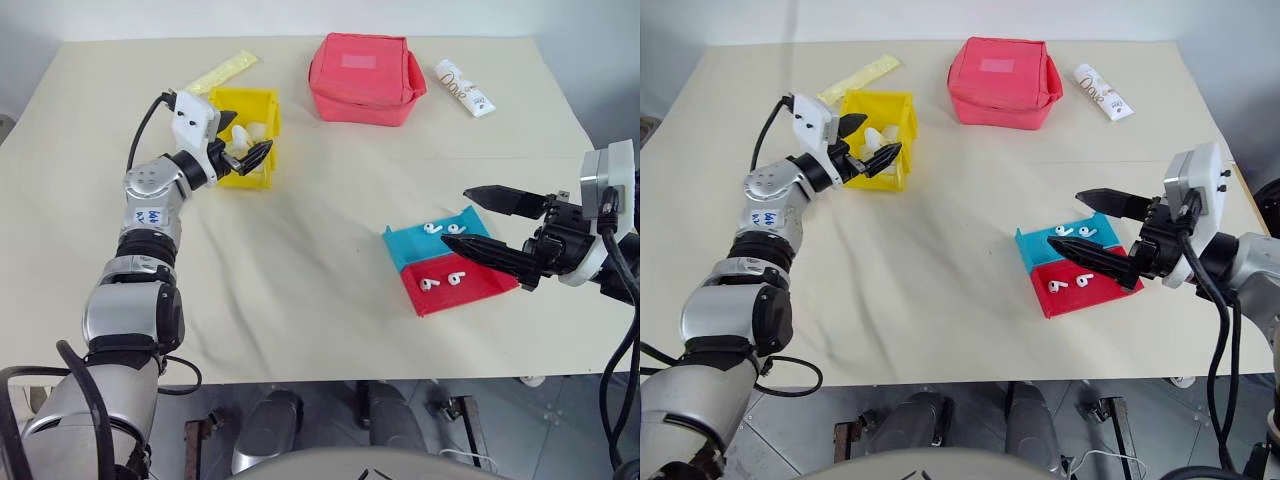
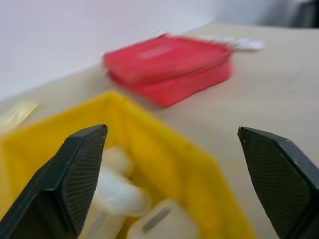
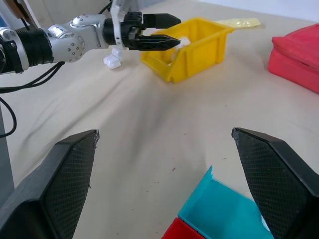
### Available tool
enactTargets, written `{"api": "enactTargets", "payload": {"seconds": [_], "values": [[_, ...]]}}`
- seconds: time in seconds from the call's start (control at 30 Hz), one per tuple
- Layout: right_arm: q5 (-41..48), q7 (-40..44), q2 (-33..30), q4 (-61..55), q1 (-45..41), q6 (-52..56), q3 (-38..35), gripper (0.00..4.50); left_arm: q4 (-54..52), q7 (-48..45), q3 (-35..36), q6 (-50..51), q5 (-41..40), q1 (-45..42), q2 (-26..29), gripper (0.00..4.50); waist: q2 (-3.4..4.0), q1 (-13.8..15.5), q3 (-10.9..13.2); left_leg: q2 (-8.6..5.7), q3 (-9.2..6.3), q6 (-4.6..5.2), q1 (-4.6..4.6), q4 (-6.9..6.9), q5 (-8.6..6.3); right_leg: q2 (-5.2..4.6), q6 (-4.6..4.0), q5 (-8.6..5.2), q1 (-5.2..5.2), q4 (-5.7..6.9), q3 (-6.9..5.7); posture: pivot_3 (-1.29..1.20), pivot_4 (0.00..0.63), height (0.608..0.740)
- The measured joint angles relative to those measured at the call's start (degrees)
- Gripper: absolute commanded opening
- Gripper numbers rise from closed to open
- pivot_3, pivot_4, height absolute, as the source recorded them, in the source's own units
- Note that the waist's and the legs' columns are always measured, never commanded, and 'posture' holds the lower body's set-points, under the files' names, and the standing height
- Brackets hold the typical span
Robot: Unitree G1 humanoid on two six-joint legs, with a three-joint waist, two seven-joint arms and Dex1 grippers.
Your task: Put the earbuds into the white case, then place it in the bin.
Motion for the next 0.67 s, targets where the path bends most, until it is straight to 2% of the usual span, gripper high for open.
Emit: {"api": "enactTargets", "payload": {"seconds": [0.17,0.3,0.5,0.67], "values": [[-0.7,6.4,-1.3,2.6,0.2,-2.9,0.0,4.5,-16.3,-15.1,1.5,4.2,-7.2,10.8,6.4,4.46,0.02,-1.1,0.0,0.05,0.02,-0.01,0.0,-0.03,-0.01,0.01,-0.03,-0.02,-0.04,0.04,0.01,0.0,0.15,0.74],[-7.9,16.1,-5.3,7.0,5.5,-9.2,2.8,4.5,-28.7,-24.6,2.5,13.8,-13.4,23.8,12.1,4.46,-0.01,-1.4,0.0,0.05,0.06,0.03,0.02,-0.03,-0.03,0.01,-0.06,-0.03,-0.04,0.06,-0.01,0.0,0.15,0.74],[-13.9,24.4,-5.9,15.7,6.9,-16.2,5.5,4.5,-38.5,-27.9,5.7,20.9,-18.0,34.6,17.5,4.46,0.04,-1.1,0.0,0.03,0.05,0.05,0.25,-0.03,-0.07,-0.04,-0.1,-0.05,0.25,0.02,0.0,0.0,0.15,0.74],[-18.4,29.8,-5.9,22.8,7.1,-21.8,7.2,4.5,-41.2,-26.6,8.9,22.8,-19.6,40.6,18.1,4.46,0.13,-1.2,0.0,0.08,0.08,0.02,0.47,-0.13,-0.12,-0.01,-0.22,-0.12,0.39,0.04,0.0,0.0,0.15,0.74]]}}
